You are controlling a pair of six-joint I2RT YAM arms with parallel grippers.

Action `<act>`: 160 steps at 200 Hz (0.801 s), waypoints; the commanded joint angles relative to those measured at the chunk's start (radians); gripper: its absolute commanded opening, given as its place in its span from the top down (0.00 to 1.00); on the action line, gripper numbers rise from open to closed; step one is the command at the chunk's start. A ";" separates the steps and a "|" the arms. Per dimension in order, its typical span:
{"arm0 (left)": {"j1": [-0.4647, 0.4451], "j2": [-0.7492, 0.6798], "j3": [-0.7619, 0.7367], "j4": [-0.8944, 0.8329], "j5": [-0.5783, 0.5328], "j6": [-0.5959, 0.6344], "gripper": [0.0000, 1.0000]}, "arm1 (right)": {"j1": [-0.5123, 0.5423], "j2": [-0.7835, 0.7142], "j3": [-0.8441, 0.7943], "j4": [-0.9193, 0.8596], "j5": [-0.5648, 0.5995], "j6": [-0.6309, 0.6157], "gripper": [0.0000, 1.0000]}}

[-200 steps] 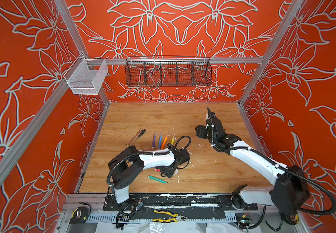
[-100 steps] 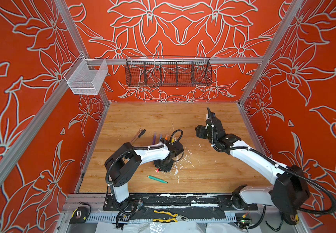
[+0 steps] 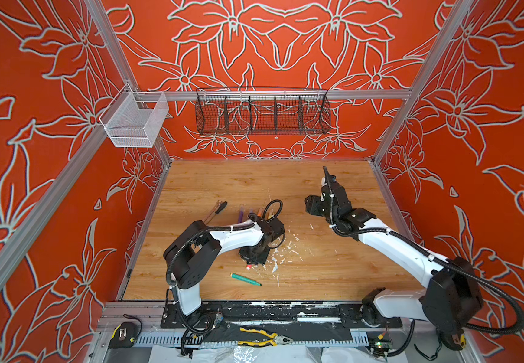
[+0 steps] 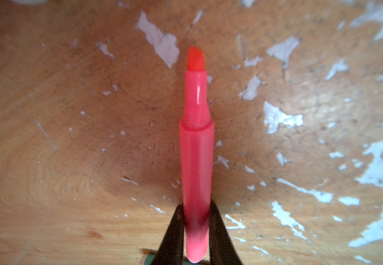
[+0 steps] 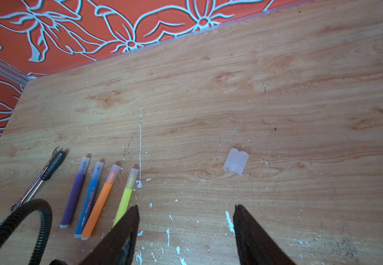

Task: Insert the pens into the pen caps

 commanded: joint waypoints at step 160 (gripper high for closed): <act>0.012 -0.114 0.332 0.266 0.103 0.160 0.95 | -0.011 -0.179 -0.357 0.468 -0.268 0.229 0.33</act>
